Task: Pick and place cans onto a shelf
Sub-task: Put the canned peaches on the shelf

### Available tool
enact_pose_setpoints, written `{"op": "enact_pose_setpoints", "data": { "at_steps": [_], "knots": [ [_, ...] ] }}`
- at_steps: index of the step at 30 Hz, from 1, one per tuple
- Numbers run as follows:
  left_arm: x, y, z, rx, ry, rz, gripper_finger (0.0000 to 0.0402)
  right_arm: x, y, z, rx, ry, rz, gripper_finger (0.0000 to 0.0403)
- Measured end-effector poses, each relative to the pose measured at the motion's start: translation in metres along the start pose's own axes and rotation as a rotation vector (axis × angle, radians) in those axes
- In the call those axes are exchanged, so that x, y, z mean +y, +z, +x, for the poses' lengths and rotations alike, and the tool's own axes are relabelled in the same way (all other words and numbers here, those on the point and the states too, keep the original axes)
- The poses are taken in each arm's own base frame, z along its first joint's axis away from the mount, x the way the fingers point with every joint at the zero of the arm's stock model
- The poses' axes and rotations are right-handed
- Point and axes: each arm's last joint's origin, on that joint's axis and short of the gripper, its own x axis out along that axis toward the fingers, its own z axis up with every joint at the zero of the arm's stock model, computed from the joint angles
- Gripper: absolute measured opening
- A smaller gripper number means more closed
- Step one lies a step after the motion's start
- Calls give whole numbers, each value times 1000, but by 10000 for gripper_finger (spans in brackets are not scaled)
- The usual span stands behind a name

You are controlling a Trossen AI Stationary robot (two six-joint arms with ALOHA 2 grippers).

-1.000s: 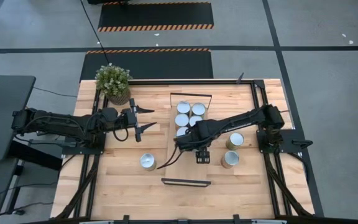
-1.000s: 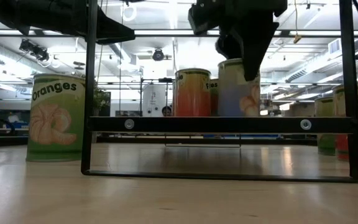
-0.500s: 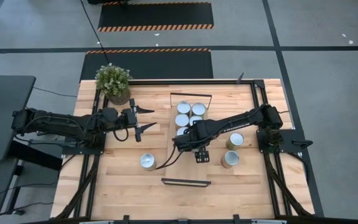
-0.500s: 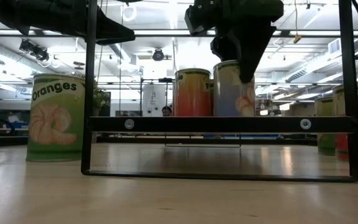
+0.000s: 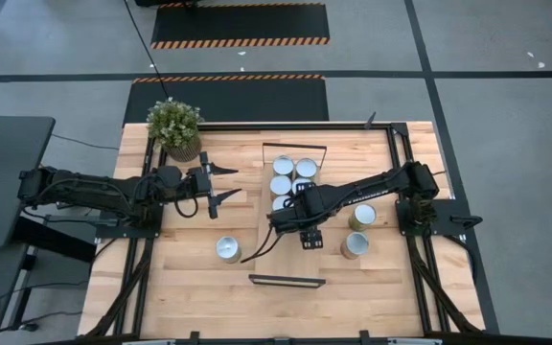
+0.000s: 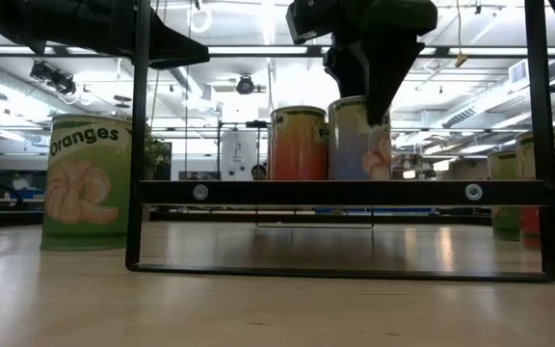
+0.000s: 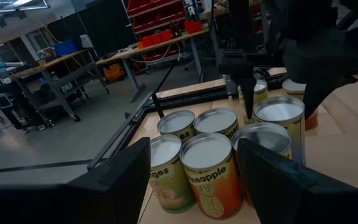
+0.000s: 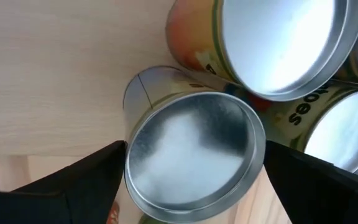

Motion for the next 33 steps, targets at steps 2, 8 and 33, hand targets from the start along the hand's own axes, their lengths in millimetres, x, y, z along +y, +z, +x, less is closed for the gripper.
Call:
{"op": "enact_pose_setpoints", "data": {
  "at_steps": [2,8,33],
  "knots": [
    [0,0,0,-1,0,0,245,0,0,0,2,-1,-1,386],
    [1,3,0,-26,7,-9,245,0,0,0,0,-19,-5,385],
    [0,4,0,-48,-34,-34,245,-4,-3,-4,0,-54,-29,384]
  ]
}}
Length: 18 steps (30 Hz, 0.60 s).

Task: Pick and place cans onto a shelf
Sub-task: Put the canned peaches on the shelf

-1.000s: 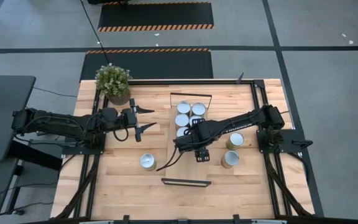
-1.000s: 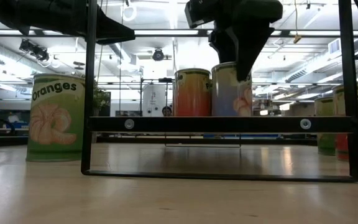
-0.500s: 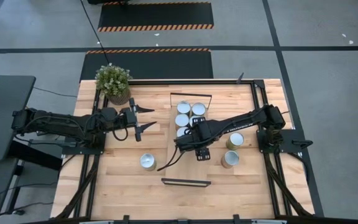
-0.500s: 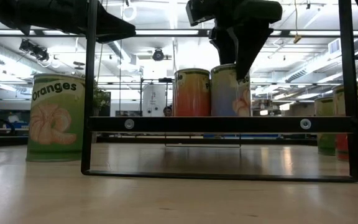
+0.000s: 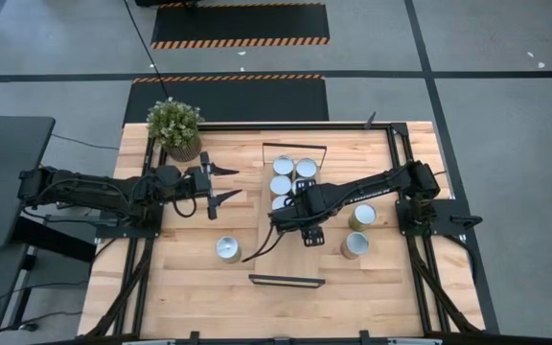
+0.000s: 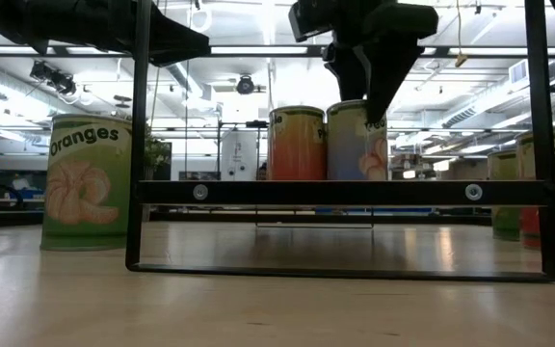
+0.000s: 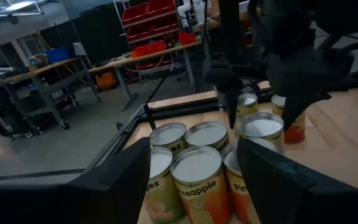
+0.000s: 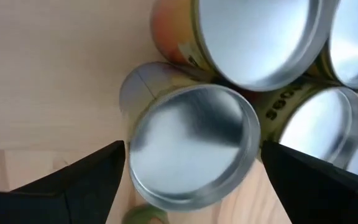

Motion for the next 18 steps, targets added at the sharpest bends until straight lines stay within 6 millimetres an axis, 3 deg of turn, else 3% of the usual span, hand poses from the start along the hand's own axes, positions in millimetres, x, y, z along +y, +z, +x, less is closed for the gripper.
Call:
{"op": "enact_pose_setpoints", "data": {
  "at_steps": [18],
  "knots": [
    [-1,-5,0,54,-14,4,245,-7,-2,-14,-14,-91,57,384]
  ]
}}
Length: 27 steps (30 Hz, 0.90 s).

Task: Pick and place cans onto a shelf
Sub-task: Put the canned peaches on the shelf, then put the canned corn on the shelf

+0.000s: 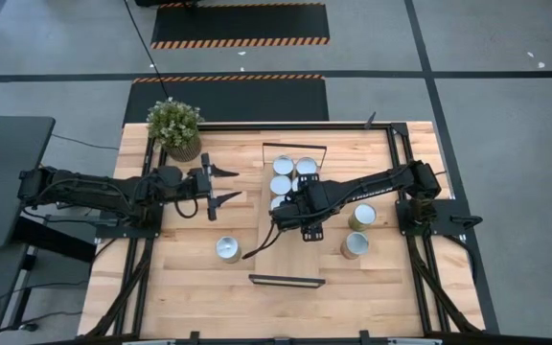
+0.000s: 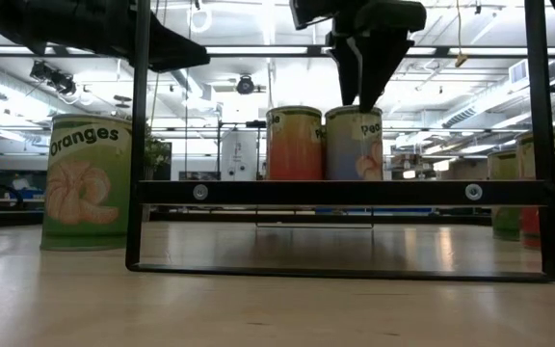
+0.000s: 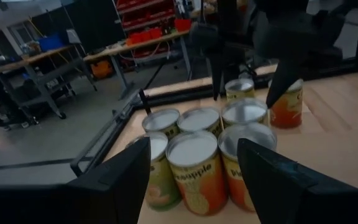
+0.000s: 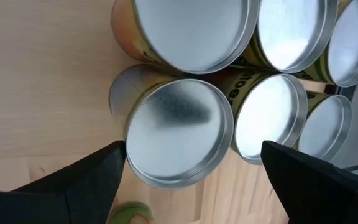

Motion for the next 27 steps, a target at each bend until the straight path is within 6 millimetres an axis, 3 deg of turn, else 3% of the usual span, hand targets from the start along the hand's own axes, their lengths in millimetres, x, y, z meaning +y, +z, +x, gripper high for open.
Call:
{"op": "enact_pose_setpoints", "data": {
  "at_steps": [16,20,27],
  "knots": [
    [-1,1,0,-14,-46,-3,245,5,-27,-27,37,-8,169,384],
    [-1,0,0,-7,-48,-24,245,8,-49,-27,49,4,225,384],
    [-1,1,0,-13,-47,-28,245,5,-101,-3,7,89,445,378]
  ]
}}
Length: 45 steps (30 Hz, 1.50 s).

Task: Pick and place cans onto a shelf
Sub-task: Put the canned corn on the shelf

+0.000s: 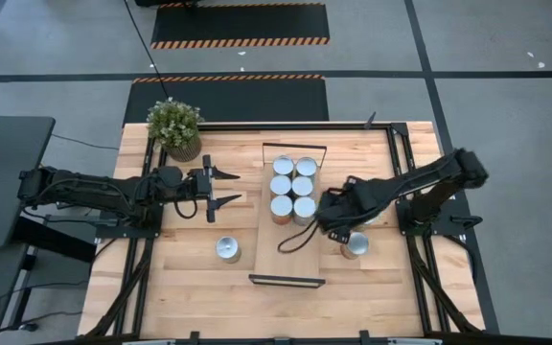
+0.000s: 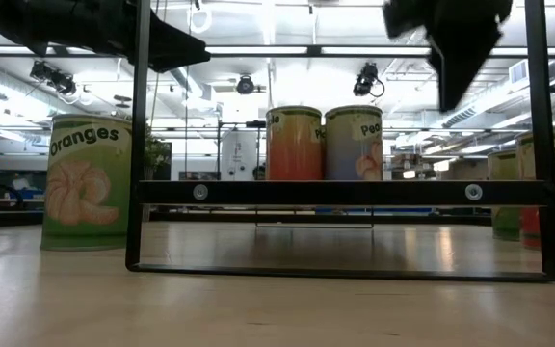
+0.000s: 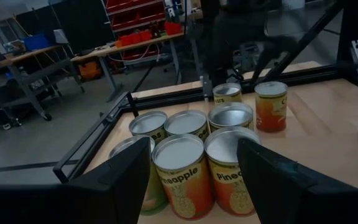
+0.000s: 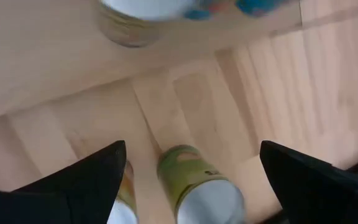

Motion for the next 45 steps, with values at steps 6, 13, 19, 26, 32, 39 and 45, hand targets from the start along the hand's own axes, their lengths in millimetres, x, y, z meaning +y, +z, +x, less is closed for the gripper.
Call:
{"op": "enact_pose_setpoints", "data": {
  "at_steps": [6,13,19,26,32,39,45],
  "knots": [
    [0,1,0,-10,2,5,245,-29,-27,28,119,23,210,386],
    [0,1,0,-10,2,6,245,-43,-26,45,210,125,290,397],
    [0,0,0,-2,0,8,245,-37,-15,36,254,219,261,399],
    [0,-1,0,8,3,9,245,-5,-3,16,218,210,144,398],
    [0,-2,0,21,3,11,245,14,-13,11,266,211,218,398],
    [0,-1,0,12,5,22,245,25,-25,8,134,133,135,397],
    [0,-1,0,16,4,32,245,40,-33,10,61,173,-83,397]
  ]
}}
